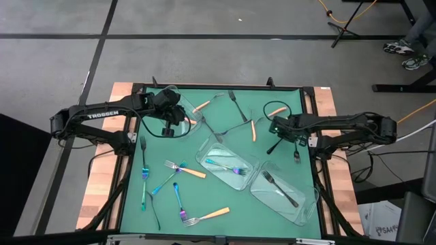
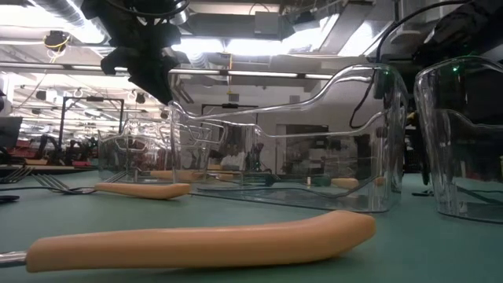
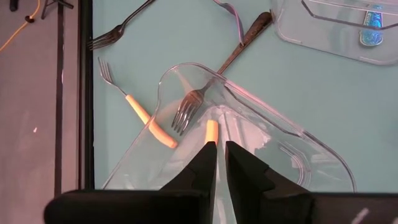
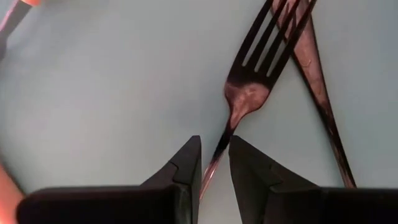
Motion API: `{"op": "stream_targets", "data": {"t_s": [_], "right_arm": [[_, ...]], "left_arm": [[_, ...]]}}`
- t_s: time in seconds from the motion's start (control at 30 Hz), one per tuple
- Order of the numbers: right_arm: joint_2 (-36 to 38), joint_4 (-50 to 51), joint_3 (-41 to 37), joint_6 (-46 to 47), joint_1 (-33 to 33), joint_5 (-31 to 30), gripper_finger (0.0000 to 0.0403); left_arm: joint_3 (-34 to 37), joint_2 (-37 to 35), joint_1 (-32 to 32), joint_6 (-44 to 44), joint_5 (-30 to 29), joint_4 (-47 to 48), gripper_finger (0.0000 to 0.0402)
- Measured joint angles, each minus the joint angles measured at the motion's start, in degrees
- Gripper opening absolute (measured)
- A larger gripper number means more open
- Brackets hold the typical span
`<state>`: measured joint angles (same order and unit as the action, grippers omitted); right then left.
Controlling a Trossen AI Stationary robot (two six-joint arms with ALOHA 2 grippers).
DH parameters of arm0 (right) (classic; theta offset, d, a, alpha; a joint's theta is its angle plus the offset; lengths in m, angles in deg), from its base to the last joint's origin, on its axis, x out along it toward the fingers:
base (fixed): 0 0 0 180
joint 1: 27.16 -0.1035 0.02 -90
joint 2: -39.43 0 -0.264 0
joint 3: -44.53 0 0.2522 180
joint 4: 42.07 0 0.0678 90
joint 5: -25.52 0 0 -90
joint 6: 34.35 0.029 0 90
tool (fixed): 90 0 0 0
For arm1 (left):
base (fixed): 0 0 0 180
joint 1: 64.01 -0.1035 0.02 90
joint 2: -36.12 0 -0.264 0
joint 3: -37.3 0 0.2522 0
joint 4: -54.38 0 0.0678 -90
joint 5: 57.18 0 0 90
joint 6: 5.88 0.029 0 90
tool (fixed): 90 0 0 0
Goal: Sort silverware by color (type)
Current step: Put the black fork into the bottom transparent bin
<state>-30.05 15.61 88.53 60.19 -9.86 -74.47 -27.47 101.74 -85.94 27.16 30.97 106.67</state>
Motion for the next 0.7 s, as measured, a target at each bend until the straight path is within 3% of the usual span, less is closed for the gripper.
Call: {"op": "stream_targets", "data": {"t_s": [0.33,0.7], "right_arm": [[-5.94,-0.95,0.34,0.13,-0.02,0.62,0.0069],[-6.29,-1.92,0.17,-1.96,-0.04,-0.13,0.0063]], "left_arm": [[0.0,0.0,0.0,-0.07,0.0,0.02,0.0029],[0.0,0.0,0.0,-0.09,0.0,0.02,0.0029]]}}
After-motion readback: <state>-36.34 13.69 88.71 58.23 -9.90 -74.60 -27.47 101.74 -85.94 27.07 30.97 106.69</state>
